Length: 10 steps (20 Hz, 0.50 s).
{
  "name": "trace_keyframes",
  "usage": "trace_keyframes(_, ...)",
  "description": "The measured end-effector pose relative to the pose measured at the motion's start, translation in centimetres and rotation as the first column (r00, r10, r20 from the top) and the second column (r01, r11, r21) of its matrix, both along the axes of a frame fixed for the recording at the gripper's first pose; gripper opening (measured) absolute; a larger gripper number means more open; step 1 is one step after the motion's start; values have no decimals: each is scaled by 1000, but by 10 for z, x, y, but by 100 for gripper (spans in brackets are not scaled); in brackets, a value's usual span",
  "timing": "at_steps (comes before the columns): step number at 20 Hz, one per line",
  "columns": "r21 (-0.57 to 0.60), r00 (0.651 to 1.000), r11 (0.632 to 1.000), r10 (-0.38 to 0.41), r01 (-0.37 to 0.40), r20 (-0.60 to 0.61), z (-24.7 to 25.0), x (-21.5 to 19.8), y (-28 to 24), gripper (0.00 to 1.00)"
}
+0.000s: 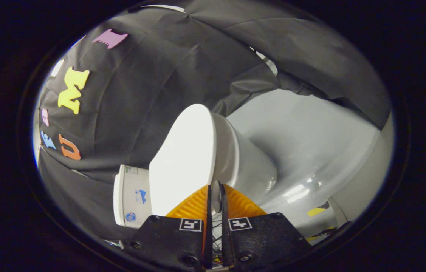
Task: Open the toilet lid.
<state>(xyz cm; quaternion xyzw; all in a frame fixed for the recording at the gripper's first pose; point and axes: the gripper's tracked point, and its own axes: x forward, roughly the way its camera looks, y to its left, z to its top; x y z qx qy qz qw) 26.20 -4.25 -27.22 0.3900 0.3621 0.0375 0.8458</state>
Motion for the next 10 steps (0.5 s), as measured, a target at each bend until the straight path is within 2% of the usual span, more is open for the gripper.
trace_keyframes(5,43,998,998,31,-33,47,32,-5,13,11)
trace_keyframes(10,38,996,998,50,-53,68,60,-8,27,8)
